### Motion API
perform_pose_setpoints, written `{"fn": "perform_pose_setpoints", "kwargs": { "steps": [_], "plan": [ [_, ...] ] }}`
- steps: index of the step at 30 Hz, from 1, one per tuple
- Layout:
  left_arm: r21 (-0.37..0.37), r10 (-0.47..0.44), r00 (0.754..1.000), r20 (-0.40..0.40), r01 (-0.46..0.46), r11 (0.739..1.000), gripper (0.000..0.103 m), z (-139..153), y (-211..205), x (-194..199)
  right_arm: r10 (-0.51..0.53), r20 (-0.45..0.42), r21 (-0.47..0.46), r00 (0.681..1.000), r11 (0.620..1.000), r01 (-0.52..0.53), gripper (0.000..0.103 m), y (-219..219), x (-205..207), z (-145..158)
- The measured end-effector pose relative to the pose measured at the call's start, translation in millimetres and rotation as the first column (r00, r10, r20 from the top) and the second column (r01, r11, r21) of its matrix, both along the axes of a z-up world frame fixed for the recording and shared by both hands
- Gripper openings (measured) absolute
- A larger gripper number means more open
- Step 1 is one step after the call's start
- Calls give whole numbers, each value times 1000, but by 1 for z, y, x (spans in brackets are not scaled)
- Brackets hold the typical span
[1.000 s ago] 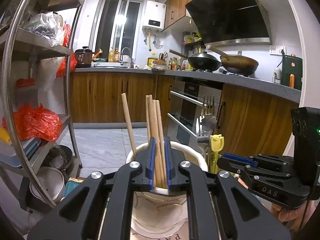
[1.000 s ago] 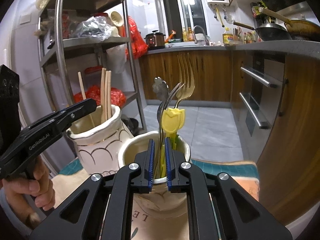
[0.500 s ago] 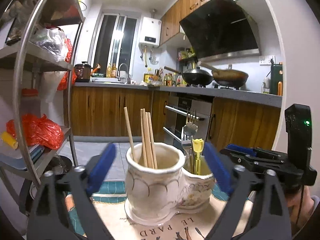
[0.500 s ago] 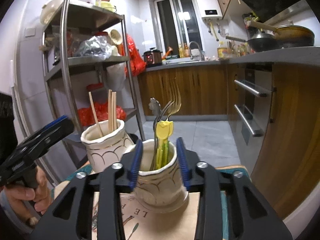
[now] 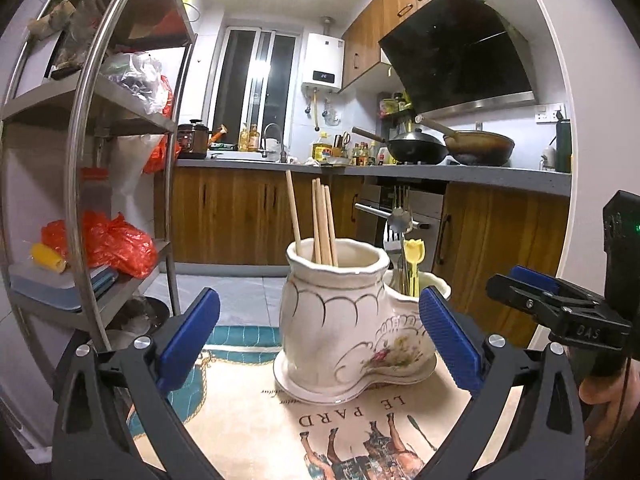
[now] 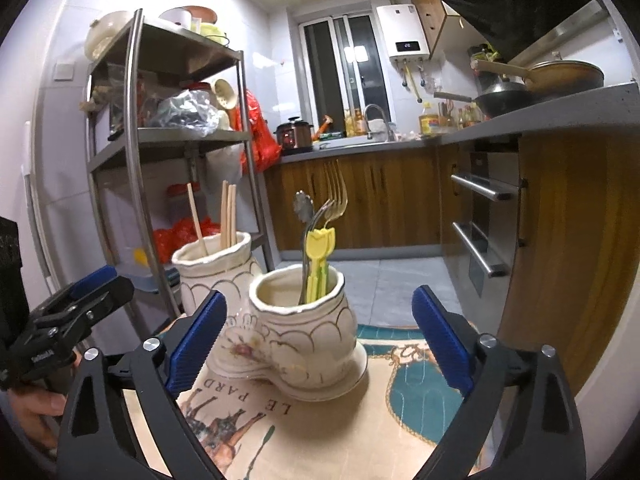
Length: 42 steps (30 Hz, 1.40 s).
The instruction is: Organize utensils
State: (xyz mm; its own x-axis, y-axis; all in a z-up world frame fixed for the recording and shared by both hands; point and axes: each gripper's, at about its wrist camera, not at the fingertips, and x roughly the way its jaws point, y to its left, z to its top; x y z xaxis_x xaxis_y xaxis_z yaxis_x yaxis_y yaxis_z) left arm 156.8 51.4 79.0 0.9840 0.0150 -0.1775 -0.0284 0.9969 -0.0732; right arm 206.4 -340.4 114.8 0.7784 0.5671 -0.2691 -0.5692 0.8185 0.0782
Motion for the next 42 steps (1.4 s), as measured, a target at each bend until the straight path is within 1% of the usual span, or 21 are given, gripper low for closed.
{"fn": "perform_pose_setpoints", "kwargs": {
  "steps": [4, 11, 18, 30, 42],
  "plan": [
    [4, 13, 1000, 0, -13, 1000, 98, -5, -1, -4, 5, 23, -13, 1000, 1000, -5, 95, 2, -11, -5],
    [-42, 5, 1000, -3, -5, 999, 98, -15, 0, -9, 12, 59, -14, 998, 1000, -11, 96, 3, -25, -13],
    [-20, 5, 1000, 17, -5, 1000, 98, -16, -4, -13, -3, 82, -15, 997, 1000, 4, 96, 3, -29, -15],
    [7, 28, 999, 15, -28, 1000, 98, -15, -8, -13, -12, 81, -12, 997, 1000, 13, 96, 1, -27, -15],
    [18, 23, 1000, 10, -23, 1000, 98, -16, -7, -11, -2, 84, -17, 996, 1000, 3, 96, 2, -28, -15]
  ]
}}
